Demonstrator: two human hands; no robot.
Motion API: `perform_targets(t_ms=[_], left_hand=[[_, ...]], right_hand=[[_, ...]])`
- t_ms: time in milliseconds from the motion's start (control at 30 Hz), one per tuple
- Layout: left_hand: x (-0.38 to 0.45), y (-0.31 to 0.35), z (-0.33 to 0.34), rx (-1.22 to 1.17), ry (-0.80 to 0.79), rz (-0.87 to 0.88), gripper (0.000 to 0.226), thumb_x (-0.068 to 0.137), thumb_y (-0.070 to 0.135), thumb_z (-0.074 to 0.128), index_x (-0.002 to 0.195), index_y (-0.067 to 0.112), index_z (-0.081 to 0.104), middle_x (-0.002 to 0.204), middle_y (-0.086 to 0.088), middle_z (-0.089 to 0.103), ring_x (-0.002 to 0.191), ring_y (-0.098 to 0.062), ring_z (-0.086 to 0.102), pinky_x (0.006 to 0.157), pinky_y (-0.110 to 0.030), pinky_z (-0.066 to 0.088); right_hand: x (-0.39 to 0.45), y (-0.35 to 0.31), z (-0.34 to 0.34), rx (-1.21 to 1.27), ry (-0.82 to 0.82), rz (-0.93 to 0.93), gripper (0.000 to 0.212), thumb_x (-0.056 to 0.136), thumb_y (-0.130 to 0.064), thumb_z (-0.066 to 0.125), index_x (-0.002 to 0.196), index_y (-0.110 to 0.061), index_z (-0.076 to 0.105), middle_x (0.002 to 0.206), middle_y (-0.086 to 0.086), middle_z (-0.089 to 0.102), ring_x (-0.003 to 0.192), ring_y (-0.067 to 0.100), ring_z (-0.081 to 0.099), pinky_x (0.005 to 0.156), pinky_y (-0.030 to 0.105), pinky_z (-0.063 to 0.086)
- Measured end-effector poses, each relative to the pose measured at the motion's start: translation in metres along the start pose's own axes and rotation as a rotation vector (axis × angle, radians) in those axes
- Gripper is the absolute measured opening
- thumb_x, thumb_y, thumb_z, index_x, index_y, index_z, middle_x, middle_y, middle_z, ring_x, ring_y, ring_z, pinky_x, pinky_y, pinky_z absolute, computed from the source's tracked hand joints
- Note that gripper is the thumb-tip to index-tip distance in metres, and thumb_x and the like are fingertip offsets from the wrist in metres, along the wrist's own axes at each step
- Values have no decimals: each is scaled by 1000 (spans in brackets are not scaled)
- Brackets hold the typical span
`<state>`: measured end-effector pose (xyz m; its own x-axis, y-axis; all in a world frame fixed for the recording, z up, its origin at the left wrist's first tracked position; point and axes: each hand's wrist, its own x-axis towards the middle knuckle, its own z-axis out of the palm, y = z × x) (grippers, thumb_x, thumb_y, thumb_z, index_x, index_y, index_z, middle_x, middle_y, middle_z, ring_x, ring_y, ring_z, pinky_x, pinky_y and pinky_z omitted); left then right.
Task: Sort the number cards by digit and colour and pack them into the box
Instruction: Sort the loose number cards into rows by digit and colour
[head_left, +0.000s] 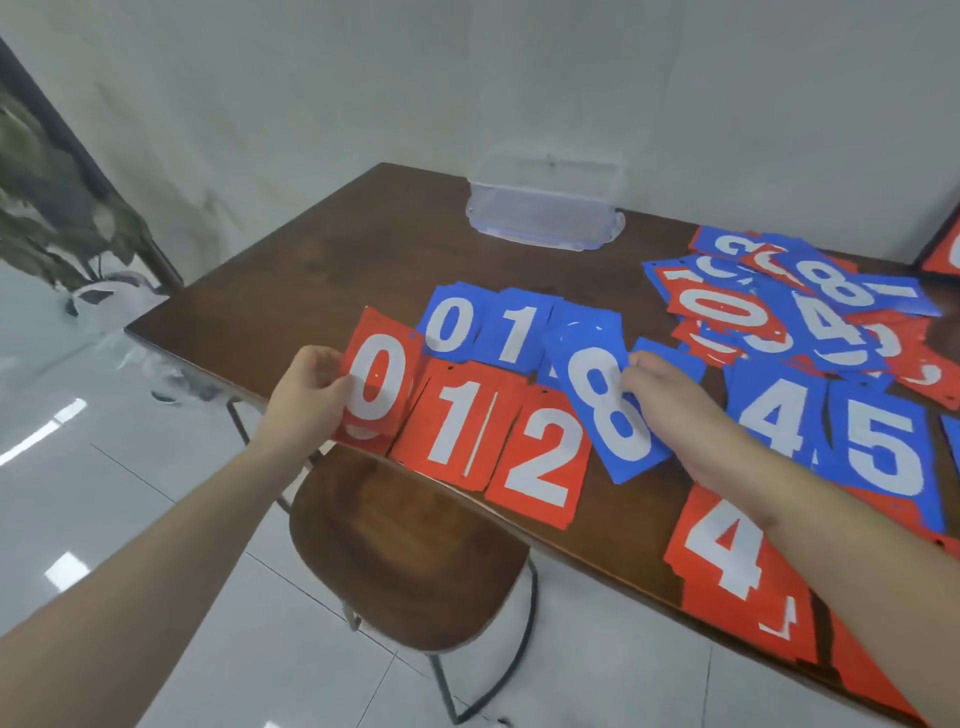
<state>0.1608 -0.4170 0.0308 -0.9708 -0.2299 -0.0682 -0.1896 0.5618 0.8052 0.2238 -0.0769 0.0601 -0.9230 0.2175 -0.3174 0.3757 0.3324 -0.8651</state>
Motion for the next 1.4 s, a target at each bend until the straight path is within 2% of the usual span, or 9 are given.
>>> perform_targets(t_ms=[200,367,467,633,767,900,1033,1200,1400], left_hand=[[20,-25,-11,308,-95,104,26,98,36,61,118,28,45,104,12,58,91,-19,63,75,-38,59],[17,-28,-14,495,-1,265,30,90,44,70,110,31,51,106,8,58,95,-20,59,81,-39,59],[15,-18,-9,544,37,340,36,90,46,68,118,27,56,115,2,55,102,-22,51,84,-41,55],[-2,14,16,473,-51,468,23,95,38,60,115,26,60,121,4,55,110,-22,50,87,-40,51],[-24,42,50,405,-145,587,18,94,30,64,111,25,65,116,9,53,114,-19,49,87,-37,48],[-46,72,90,379,-248,707,13,93,26,65,106,25,67,112,9,57,108,-20,53,85,-37,46],[-69,104,136,356,-347,831,13,91,23,65,104,24,67,110,7,59,106,-21,53,88,-36,45],[-104,153,198,322,-469,996,10,91,19,68,101,21,68,105,10,56,98,-15,52,84,-30,40],[-150,203,267,328,-578,1166,11,92,24,66,103,23,67,106,6,59,99,-18,55,87,-38,47]], right_hand=[[6,-10,25,-47,25,8,27,103,-24,44,76,-26,40,77,-2,48,66,12,54,53,24,36],[0,-11,29,-35,40,3,24,103,-27,50,80,-21,45,76,-3,62,64,10,64,50,21,42],[-5,-7,24,-49,49,10,15,102,-31,55,92,-20,54,94,-3,72,77,13,73,58,25,53],[-20,5,-5,-7,96,23,15,99,-30,64,110,-23,58,104,-4,73,85,14,74,56,25,54],[-33,26,-43,55,153,15,11,98,-23,65,101,-22,54,108,-2,74,92,17,74,67,31,57],[-52,51,-91,71,232,24,13,98,-18,63,95,-25,52,98,-2,73,80,11,72,53,21,50],[-71,83,-136,45,305,88,31,88,-28,67,116,-33,55,105,7,74,96,30,72,85,49,60],[-110,120,-196,104,471,144,22,98,-19,51,117,-29,56,105,3,66,81,20,64,64,34,49],[-148,178,-270,139,618,180,16,100,-20,49,109,-31,56,104,3,60,85,22,58,74,35,42]])
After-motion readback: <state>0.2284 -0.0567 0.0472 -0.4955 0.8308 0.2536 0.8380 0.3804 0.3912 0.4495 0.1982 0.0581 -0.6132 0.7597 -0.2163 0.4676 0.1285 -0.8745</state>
